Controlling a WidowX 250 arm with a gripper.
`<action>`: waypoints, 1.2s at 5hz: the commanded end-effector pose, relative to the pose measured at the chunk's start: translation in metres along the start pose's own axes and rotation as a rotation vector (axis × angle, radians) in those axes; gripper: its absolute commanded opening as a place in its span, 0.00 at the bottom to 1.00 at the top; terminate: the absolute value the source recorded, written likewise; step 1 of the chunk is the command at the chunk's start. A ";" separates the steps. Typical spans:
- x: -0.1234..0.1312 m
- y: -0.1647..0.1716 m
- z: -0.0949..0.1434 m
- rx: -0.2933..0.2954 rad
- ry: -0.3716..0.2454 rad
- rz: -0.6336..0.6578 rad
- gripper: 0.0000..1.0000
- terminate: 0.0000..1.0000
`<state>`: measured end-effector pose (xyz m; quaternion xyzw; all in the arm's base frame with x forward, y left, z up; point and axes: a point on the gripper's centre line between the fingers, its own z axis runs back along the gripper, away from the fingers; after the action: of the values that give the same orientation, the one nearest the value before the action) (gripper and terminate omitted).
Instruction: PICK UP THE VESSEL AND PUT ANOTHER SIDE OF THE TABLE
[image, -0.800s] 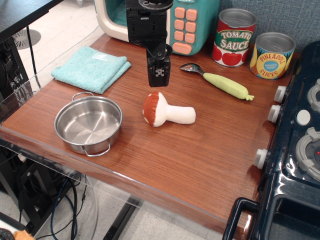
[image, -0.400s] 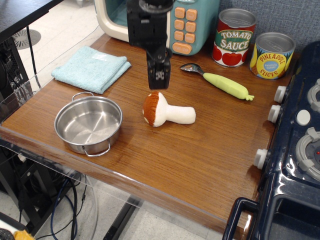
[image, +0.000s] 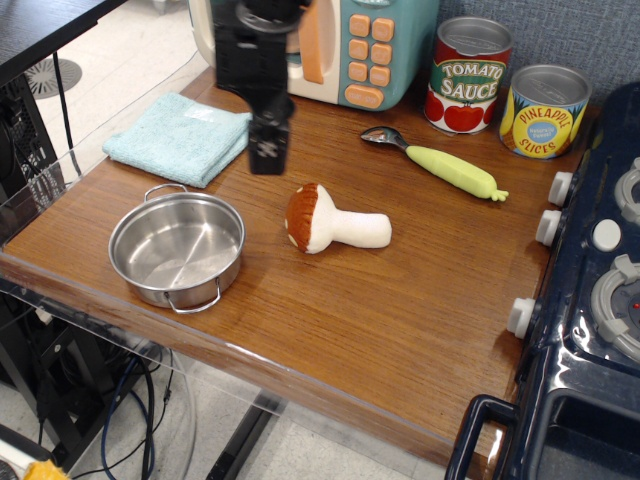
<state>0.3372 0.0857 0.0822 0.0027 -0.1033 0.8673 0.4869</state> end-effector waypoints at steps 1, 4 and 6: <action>0.043 -0.021 0.001 0.018 -0.037 -0.225 1.00 0.00; 0.055 0.020 -0.037 0.107 -0.050 -0.539 1.00 0.00; 0.052 0.026 -0.050 0.131 -0.038 -0.540 0.00 0.00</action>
<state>0.2861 0.1231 0.0239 0.0840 -0.0379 0.7120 0.6961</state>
